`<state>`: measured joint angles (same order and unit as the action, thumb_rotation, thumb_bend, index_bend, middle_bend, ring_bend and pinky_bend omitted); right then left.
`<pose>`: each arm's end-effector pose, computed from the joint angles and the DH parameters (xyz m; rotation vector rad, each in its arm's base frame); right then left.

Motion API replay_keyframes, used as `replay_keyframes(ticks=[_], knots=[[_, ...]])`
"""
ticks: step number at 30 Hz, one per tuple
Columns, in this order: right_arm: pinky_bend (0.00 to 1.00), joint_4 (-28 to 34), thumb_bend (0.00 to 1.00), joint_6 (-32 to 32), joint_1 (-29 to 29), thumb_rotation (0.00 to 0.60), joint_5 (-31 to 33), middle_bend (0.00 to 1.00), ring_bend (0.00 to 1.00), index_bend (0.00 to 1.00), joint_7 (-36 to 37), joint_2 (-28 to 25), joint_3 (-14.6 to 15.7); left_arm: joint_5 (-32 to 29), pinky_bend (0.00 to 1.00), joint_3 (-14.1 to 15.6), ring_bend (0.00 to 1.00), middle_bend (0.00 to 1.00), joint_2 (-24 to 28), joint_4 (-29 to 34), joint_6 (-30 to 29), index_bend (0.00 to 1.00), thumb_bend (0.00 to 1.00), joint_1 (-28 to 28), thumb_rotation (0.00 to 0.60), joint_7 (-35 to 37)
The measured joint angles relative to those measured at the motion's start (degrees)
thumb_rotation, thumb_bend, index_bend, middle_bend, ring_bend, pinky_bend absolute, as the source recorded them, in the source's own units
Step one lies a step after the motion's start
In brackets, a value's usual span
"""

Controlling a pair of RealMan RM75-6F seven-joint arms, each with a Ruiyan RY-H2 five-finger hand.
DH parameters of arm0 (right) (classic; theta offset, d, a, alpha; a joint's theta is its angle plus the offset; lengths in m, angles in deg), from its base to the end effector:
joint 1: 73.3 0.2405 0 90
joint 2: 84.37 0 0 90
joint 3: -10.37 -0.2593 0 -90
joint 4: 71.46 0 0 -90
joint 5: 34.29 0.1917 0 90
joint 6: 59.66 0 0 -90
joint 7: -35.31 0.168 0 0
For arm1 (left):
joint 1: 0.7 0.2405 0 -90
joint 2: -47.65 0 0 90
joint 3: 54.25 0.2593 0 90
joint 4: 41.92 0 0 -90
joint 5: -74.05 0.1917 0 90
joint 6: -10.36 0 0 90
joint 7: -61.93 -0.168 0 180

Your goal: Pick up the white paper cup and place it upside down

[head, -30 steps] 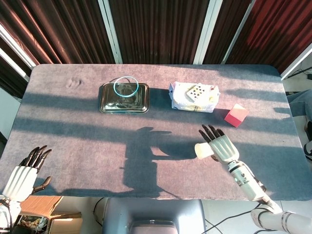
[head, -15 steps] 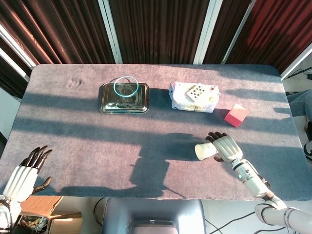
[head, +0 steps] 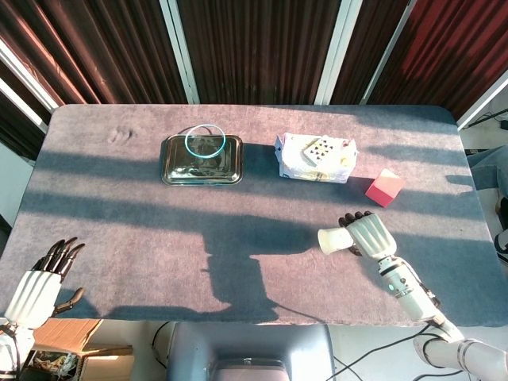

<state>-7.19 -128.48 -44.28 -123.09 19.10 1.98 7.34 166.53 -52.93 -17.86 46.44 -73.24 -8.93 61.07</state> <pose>-0.2549 -0.3339 0.0473 1.8473 -0.4231 0.7410 -0.2972 0.2066 0.1524 -1.5880 -0.8398 -0.8939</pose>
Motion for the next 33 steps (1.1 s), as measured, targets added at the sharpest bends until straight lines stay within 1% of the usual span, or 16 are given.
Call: replay_keyframes(ticks=[3, 4, 6, 8, 10, 12, 13, 16, 17, 20, 25, 29, 33], knots=[[0.72, -0.42, 0.36, -4.66, -0.17, 0.600, -2.65, 0.58, 0.55, 0.70, -6.21, 0.06, 0.01, -0.01, 0.29, 0.01, 0.00, 0.04, 0.02, 0.04, -0.07, 0.11, 0.30, 0.06, 0.600, 0.02], [0.72, -0.35, 0.36, -5.73, -0.23, 0.600, -3.63, 0.58, 0.55, 0.71, -9.47, -0.06, 0.06, -0.01, 0.29, 0.01, 0.00, 0.04, 0.03, 0.06, -0.10, 0.11, 0.30, 0.07, 0.600, 0.05], [0.72, 0.03, 0.37, -6.79, -0.28, 0.600, -5.10, 0.58, 0.55, 0.71, -15.07, -0.43, 0.18, 0.03, 0.29, 0.00, 0.00, 0.04, 0.06, 0.06, -0.24, 0.11, 0.30, 0.11, 0.600, 0.17], [0.71, 0.78, 0.37, -7.58, -0.29, 0.600, -6.77, 0.58, 0.55, 0.71, -22.36, -1.11, 0.37, 0.03, 0.29, -0.04, 0.00, 0.04, 0.07, 0.01, -0.37, 0.11, 0.30, 0.15, 0.600, 0.35], [0.70, 1.54, 0.37, -7.83, -0.19, 0.600, -8.36, 0.58, 0.55, 0.71, -30.13, -1.95, 0.57, -0.10, 0.29, -0.09, 0.00, 0.04, 0.04, -0.04, -0.27, 0.11, 0.30, 0.14, 0.600, 0.36], [0.66, 2.07, 0.37, -7.61, 0.03, 0.600, -9.63, 0.58, 0.55, 0.72, -36.91, -2.72, 0.74, -0.22, 0.29, -0.10, 0.00, 0.04, 0.03, -0.02, -0.05, 0.11, 0.30, 0.08, 0.600, 0.31], [0.65, 2.42, 0.37, -7.21, 0.22, 0.600, -10.36, 0.58, 0.54, 0.72, -41.37, -3.24, 0.83, -0.20, 0.29, -0.09, 0.00, 0.04, 0.04, 0.01, 0.04, 0.11, 0.30, 0.04, 0.600, 0.29], [0.62, 3.29, 0.37, -5.03, 0.98, 0.600, -11.83, 0.58, 0.54, 0.72, -51.10, -4.52, 1.01, -0.06, 0.29, -0.03, 0.00, 0.04, 0.09, -0.01, 0.07, 0.11, 0.30, -0.03, 0.600, 0.31], [0.62, 3.46, 0.37, -3.99, 1.30, 0.600, -12.20, 0.58, 0.54, 0.72, -53.34, -4.83, 1.06, -0.10, 0.29, -0.04, 0.00, 0.04, 0.10, 0.00, 0.08, 0.11, 0.30, -0.02, 0.600, 0.32], [0.60, 3.42, 0.37, -0.09, 2.53, 0.600, -13.02, 0.58, 0.53, 0.72, -57.46, -5.27, 1.22, -0.37, 0.29, -0.12, 0.00, 0.04, 0.19, 0.05, 0.09, 0.11, 0.30, 0.02, 0.600, 0.58], [0.53, 1.32, 0.37, 4.87, 4.31, 0.600, -13.36, 0.58, 0.49, 0.70, -59.15, -3.92, 1.83, -0.44, 0.29, -0.20, 0.00, 0.04, 0.34, 0.08, -0.12, 0.11, 0.30, 0.12, 0.600, 0.96], [0.46, 0.03, 0.37, 6.09, 4.59, 0.600, -12.47, 0.58, 0.48, 0.69, -59.54, -2.22, 1.87, 0.06, 0.29, -0.10, 0.00, 0.04, 0.39, -0.22, -0.45, 0.11, 0.30, 0.14, 0.600, 1.60], [0.43, -0.40, 0.37, 6.26, 4.35, 0.600, -11.63, 0.57, 0.42, 0.66, -59.14, -1.50, 1.77, -0.20, 0.29, -0.15, 0.00, 0.04, 0.39, -0.23, -0.40, 0.11, 0.30, 0.19, 0.600, 1.66]])
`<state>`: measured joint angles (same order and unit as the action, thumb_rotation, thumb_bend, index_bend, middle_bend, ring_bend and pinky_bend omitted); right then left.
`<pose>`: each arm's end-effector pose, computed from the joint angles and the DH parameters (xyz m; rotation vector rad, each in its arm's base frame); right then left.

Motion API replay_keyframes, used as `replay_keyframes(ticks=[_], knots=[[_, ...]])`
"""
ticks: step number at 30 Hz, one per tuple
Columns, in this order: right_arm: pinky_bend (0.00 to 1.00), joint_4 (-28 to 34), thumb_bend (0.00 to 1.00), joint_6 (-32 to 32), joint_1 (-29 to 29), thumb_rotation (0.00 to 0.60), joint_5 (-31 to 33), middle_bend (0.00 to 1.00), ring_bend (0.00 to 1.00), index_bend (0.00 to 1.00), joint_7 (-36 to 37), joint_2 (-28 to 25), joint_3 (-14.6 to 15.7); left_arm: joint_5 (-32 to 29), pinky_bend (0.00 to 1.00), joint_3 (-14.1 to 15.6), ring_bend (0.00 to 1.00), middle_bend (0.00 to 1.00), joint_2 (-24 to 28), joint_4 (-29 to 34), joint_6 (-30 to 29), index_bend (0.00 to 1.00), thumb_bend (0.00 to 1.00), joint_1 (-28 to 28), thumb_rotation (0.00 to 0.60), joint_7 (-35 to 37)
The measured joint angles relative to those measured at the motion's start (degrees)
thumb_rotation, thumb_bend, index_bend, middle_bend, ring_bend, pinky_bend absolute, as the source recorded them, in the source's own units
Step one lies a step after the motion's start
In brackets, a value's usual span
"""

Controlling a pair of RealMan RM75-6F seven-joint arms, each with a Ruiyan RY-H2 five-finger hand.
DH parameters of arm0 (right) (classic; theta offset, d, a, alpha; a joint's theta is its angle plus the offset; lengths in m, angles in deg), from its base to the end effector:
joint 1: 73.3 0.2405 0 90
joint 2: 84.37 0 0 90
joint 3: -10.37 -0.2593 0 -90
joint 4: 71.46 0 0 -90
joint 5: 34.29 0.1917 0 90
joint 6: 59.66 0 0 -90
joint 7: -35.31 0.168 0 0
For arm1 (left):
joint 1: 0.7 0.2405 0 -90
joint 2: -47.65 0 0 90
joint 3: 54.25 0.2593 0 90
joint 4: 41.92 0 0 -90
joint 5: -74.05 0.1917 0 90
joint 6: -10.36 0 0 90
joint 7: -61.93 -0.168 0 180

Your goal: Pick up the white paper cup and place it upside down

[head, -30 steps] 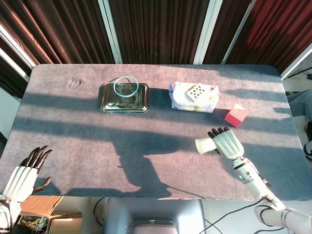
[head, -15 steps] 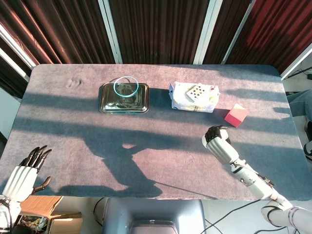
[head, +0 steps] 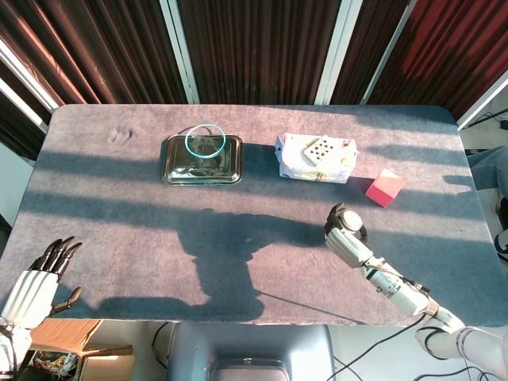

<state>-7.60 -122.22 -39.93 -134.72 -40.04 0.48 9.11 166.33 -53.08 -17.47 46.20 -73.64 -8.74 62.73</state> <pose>-0.2292 -0.3332 0.0231 1.8730 0.8264 0.0671 -0.2990 0.2065 0.1567 -1.5713 -0.8531 -0.9085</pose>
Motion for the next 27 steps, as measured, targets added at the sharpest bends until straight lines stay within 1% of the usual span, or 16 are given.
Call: replay_keyframes(ticks=[2, 4, 7, 9, 17, 20, 23, 27], knots=[[0.41, -0.14, 0.37, -0.24, -0.28, 0.600, 0.51, 0.55, 0.38, 0.64, 0.48, 0.14, -0.11, 0.02, 0.29, -0.01, 0.00, 0.04, -0.01, 0.06, 0.02, 0.11, 0.30, -0.01, 0.600, -0.09], [0.38, -0.16, 0.37, -0.69, -0.64, 0.600, 1.17, 0.49, 0.32, 0.61, 0.96, 0.26, -0.38, 0.20, 0.29, 0.05, 0.00, 0.04, -0.01, 0.07, 0.00, 0.11, 0.30, -0.02, 0.600, -0.12], [0.36, 0.02, 0.36, -1.41, -1.41, 0.600, 2.71, 0.41, 0.26, 0.54, 1.54, 0.59, -1.02, 0.30, 0.29, 0.15, 0.00, 0.04, -0.03, 0.05, 0.09, 0.11, 0.30, -0.05, 0.600, -0.38], [0.36, 0.25, 0.36, -1.64, -1.89, 0.600, 3.86, 0.38, 0.23, 0.50, 1.76, 0.80, -1.39, 0.27, 0.29, 0.16, 0.00, 0.05, 0.00, 0.15, 0.21, 0.11, 0.30, -0.08, 0.600, -0.43], [0.36, 0.57, 0.36, -0.89, -2.54, 0.600, 6.05, 0.32, 0.19, 0.45, 3.22, 1.11, -1.43, 0.17, 0.29, 0.14, 0.00, 0.05, 0.01, 0.27, 0.26, 0.11, 0.30, -0.07, 0.600, -0.65], [0.36, 0.49, 0.36, -1.44, -2.60, 0.600, 6.27, 0.27, 0.15, 0.40, 4.60, 1.24, -1.55, 0.12, 0.29, 0.13, 0.00, 0.04, 0.05, 0.31, 0.30, 0.11, 0.30, -0.07, 0.600, -0.65], [0.33, 1.13, 0.33, -2.52, -2.87, 0.600, 6.75, 0.21, 0.10, 0.32, 6.52, 1.08, -1.94, 0.06, 0.29, 0.10, 0.00, 0.04, 0.06, 0.32, 0.24, 0.11, 0.30, -0.03, 0.600, -0.58], [0.29, 4.74, 0.31, -3.89, -3.78, 0.600, 8.01, 0.18, 0.09, 0.27, 10.30, -0.32, -2.53, 0.05, 0.29, 0.06, 0.00, 0.05, 0.06, 0.31, 0.13, 0.11, 0.30, 0.00, 0.600, -0.63]])
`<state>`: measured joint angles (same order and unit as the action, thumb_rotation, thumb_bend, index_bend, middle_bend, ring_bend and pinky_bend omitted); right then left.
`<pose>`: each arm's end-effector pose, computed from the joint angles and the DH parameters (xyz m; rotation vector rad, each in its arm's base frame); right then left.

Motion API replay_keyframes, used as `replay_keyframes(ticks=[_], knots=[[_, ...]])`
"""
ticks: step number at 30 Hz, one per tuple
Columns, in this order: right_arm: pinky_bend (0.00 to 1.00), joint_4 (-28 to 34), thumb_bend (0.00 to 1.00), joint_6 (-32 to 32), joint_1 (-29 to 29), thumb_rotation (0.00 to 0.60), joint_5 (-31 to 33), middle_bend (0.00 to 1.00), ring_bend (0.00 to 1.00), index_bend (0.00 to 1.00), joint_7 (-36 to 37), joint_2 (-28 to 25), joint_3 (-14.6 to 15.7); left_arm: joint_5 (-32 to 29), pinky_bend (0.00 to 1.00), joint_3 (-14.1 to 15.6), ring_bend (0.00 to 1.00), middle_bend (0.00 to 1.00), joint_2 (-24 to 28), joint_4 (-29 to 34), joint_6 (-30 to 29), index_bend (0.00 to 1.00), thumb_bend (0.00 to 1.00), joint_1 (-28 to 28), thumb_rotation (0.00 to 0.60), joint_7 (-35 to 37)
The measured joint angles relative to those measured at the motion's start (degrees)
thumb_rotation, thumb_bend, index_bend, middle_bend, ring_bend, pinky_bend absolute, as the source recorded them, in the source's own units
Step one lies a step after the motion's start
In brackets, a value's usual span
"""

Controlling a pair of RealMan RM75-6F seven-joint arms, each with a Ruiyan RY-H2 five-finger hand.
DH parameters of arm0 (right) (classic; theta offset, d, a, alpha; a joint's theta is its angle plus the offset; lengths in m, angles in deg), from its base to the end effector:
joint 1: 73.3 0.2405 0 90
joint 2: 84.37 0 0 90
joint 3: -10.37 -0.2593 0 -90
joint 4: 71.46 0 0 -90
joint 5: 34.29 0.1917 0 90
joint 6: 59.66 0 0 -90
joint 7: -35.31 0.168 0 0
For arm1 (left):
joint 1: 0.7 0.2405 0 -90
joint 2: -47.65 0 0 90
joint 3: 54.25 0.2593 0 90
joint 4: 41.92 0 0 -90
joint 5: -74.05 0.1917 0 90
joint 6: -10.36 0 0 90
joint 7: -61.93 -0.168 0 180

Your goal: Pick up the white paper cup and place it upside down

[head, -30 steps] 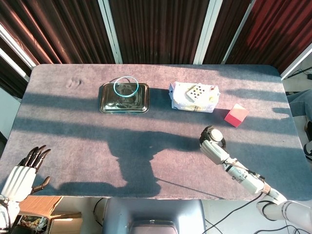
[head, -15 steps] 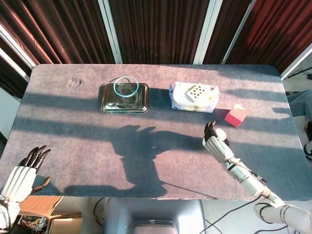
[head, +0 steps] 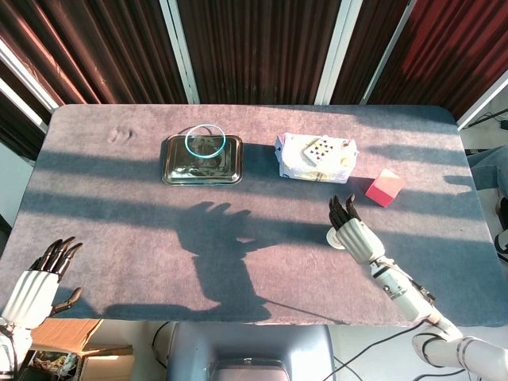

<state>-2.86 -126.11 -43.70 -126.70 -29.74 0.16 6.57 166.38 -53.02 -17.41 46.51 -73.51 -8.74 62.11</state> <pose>-0.2364 -0.3294 0.0421 1.8503 0.4047 0.2089 -0.2982 0.2061 0.1560 -1.5762 -0.8493 -0.9023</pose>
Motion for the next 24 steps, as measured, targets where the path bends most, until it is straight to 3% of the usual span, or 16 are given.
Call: replay_keyframes(ticks=[6, 10, 12, 16, 20, 24], knots=[[0.28, 13.27, 0.28, -1.21, -2.69, 0.600, 3.92, 0.18, 0.09, 0.26, 9.63, -6.25, -0.71, -0.01, 0.29, -0.16, 0.00, 0.04, -0.17, -0.24, -0.29, 0.11, 0.30, 0.06, 0.600, 0.02], [0.28, 22.97, 0.27, -2.67, -4.86, 0.600, 4.87, 0.17, 0.09, 0.25, 22.97, -12.34, -0.83, 0.04, 0.29, -0.18, 0.00, 0.05, -0.36, -0.46, -0.32, 0.11, 0.30, 0.05, 0.600, -0.20], [0.27, 24.78, 0.27, -4.40, -6.02, 0.600, 4.29, 0.17, 0.09, 0.25, 30.06, -14.39, -0.85, 0.16, 0.29, -0.21, 0.00, 0.05, -0.52, -0.63, -0.42, 0.11, 0.30, 0.03, 0.600, -0.25], [0.22, 24.45, 0.27, -12.93, -9.71, 0.600, 1.29, 0.17, 0.09, 0.24, 46.30, -16.77, -0.91, 0.27, 0.29, -0.33, 0.00, 0.04, -0.89, -1.10, -0.45, 0.11, 0.30, -0.11, 0.600, -0.35], [0.21, 19.56, 0.27, -22.68, -13.99, 0.600, -1.31, 0.17, 0.09, 0.22, 55.45, -16.50, -0.54, -0.03, 0.29, -0.39, 0.00, 0.05, -1.10, -1.22, 0.09, 0.11, 0.30, -0.31, 0.600, -0.76], [0.20, 13.44, 0.27, -25.96, -16.72, 0.600, -2.89, 0.17, 0.09, 0.22, 61.77, -15.17, 0.37, 0.01, 0.29, -0.45, 0.00, 0.05, -1.33, -1.11, 0.01, 0.11, 0.30, -0.35, 0.600, -1.32]])
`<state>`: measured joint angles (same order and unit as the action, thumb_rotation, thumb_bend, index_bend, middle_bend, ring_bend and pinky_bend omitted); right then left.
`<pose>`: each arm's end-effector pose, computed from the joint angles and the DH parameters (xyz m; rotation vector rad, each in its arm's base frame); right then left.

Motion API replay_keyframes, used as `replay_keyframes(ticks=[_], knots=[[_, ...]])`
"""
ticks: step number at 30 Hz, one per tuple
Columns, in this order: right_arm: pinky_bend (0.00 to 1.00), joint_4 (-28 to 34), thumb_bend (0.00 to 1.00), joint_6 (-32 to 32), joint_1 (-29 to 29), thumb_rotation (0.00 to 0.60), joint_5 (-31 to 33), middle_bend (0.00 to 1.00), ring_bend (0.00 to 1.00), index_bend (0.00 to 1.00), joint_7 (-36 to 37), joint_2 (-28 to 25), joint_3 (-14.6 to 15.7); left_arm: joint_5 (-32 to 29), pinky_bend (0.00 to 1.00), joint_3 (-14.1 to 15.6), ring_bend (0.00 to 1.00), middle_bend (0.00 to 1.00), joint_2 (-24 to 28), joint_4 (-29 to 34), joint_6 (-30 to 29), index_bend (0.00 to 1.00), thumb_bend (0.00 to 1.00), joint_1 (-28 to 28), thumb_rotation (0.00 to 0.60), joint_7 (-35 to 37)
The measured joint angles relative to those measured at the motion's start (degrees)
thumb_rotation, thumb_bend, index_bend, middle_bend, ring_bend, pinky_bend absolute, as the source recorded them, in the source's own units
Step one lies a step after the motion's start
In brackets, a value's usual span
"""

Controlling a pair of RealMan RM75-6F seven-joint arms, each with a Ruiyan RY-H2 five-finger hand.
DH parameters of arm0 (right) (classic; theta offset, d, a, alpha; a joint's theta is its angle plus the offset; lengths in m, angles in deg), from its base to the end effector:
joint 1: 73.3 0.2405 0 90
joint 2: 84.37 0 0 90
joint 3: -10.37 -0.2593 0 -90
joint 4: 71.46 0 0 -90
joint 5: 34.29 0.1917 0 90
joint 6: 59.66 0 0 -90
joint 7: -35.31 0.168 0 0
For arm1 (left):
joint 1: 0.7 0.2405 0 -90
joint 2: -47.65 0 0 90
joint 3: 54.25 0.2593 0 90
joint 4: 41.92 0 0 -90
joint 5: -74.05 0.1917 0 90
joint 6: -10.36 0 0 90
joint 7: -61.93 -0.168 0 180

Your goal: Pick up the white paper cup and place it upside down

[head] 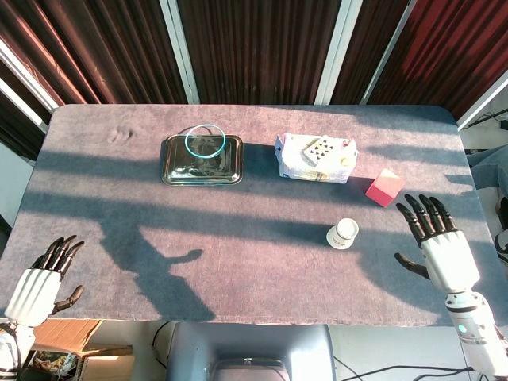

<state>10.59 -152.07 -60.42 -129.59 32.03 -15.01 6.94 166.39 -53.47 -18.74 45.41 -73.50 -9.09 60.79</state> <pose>-0.2662 -0.2434 0.1720 1.5351 -0.5286 1.0702 -0.2978 0.2097 0.1513 -1.5812 -0.8225 -0.8988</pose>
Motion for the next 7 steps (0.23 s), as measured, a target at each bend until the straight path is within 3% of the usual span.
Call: replay_keyframes(ticks=[7], knots=[[0.20, -3.16, 0.26, 0.20, -1.72, 0.600, 0.29, 0.17, 0.09, 0.22, 5.44, 1.49, 0.75, 0.25, 0.29, -0.03, 0.00, 0.04, -0.33, -0.06, -0.51, 0.11, 0.30, 0.10, 0.600, -0.70]])
